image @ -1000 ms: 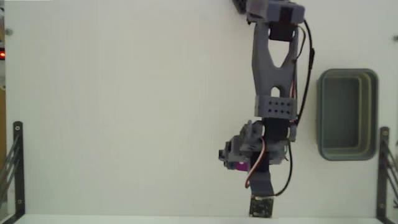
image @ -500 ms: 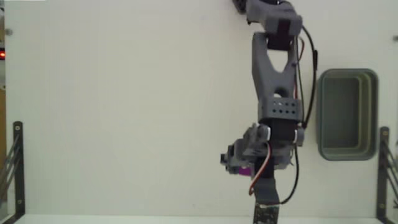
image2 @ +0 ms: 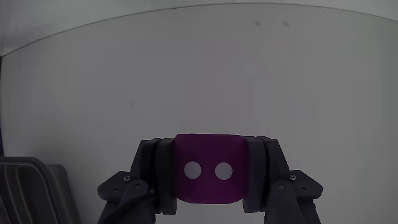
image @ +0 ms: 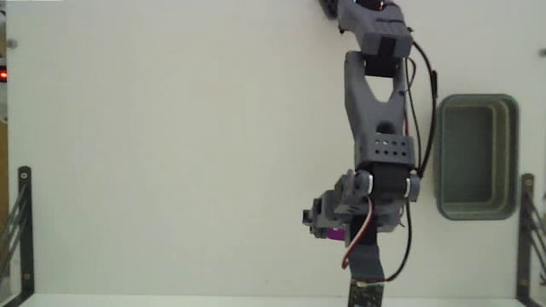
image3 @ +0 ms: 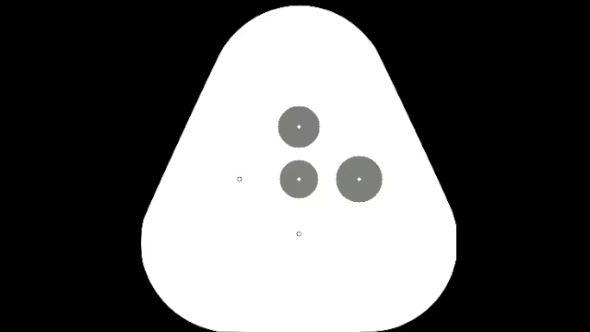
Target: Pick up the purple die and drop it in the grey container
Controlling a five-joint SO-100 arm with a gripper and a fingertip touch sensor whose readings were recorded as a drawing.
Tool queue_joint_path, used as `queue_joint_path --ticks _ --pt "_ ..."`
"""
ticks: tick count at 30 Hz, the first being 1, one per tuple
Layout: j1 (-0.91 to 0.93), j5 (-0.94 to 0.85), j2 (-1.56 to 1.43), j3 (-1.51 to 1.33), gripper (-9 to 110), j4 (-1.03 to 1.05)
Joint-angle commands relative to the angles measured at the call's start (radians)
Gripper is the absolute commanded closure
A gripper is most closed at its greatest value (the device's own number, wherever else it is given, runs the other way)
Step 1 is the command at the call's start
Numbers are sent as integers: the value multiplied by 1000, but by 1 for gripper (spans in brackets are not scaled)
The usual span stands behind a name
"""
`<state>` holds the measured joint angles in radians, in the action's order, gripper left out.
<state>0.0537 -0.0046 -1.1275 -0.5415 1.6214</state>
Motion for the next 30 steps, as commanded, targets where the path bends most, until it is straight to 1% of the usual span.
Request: queue_joint_path --ticks 1,16,30 --pt "2 5 -43 50 44 7" --pt "-23 5 -59 27 44 0" --pt "-128 5 -126 -70 44 -30"
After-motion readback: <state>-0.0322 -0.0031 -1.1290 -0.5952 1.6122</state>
